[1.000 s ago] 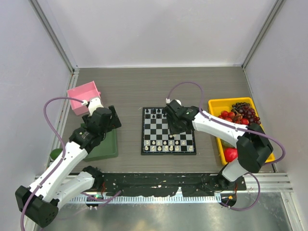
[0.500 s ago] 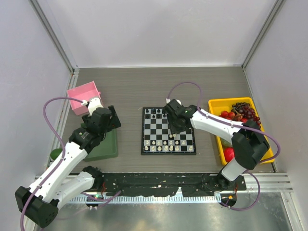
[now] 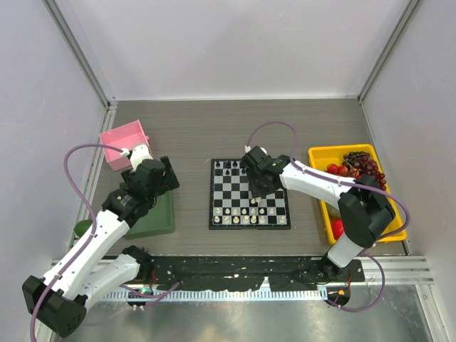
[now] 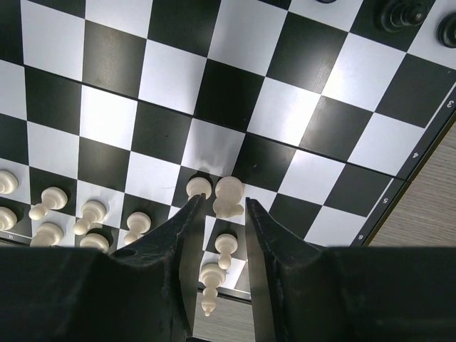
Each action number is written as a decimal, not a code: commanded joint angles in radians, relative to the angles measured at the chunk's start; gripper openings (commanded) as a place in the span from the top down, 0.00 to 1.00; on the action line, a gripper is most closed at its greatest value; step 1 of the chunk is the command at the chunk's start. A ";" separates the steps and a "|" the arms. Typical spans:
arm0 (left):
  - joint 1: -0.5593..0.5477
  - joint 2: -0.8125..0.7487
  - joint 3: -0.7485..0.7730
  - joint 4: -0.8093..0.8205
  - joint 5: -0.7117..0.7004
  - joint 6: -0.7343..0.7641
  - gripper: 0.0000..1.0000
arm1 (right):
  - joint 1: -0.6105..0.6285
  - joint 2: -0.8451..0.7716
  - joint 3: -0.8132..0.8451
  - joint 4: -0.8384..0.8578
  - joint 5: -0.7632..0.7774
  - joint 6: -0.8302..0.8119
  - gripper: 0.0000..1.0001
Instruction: Set up the chess pieces on the board
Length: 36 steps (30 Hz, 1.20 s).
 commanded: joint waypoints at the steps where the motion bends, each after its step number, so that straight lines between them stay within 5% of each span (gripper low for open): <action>1: 0.007 -0.002 0.010 0.025 -0.023 -0.004 0.01 | -0.007 0.003 -0.002 0.031 -0.004 -0.009 0.66; 14: 0.006 0.004 0.011 0.031 -0.017 -0.004 0.01 | -0.012 0.003 -0.028 0.037 -0.021 -0.018 0.67; 24: 0.007 0.007 0.011 0.031 -0.017 -0.002 0.01 | -0.020 -0.007 -0.028 0.039 -0.015 -0.024 0.83; 36: 0.007 0.010 0.016 0.025 -0.022 0.002 0.01 | -0.026 -0.041 -0.030 0.024 0.008 -0.015 0.84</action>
